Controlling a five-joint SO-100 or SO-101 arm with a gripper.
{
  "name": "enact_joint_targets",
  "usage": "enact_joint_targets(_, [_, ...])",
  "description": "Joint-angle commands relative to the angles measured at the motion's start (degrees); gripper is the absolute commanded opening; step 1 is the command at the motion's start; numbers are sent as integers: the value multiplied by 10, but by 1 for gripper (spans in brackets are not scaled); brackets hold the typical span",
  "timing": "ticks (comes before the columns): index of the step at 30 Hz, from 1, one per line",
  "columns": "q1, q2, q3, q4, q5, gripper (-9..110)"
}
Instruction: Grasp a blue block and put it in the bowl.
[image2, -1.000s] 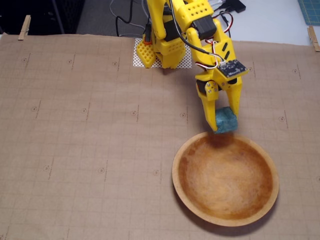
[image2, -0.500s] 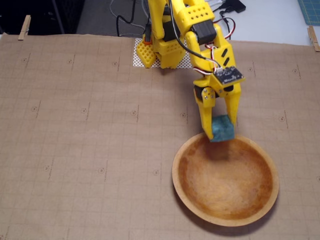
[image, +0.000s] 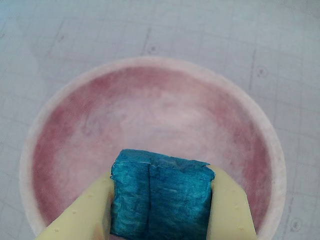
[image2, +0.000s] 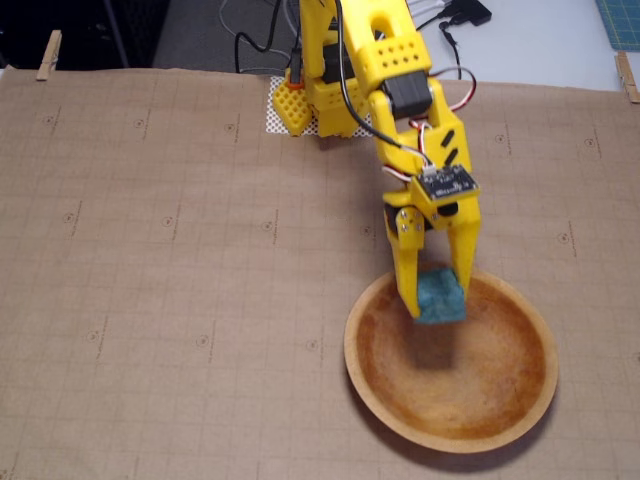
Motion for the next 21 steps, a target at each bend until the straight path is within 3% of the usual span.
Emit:
enact_joint_targets(1, [-1, -24, -48, -55, -4, -2])
enact_joint_targets(21, [2, -274, -127, -213, -4, -1])
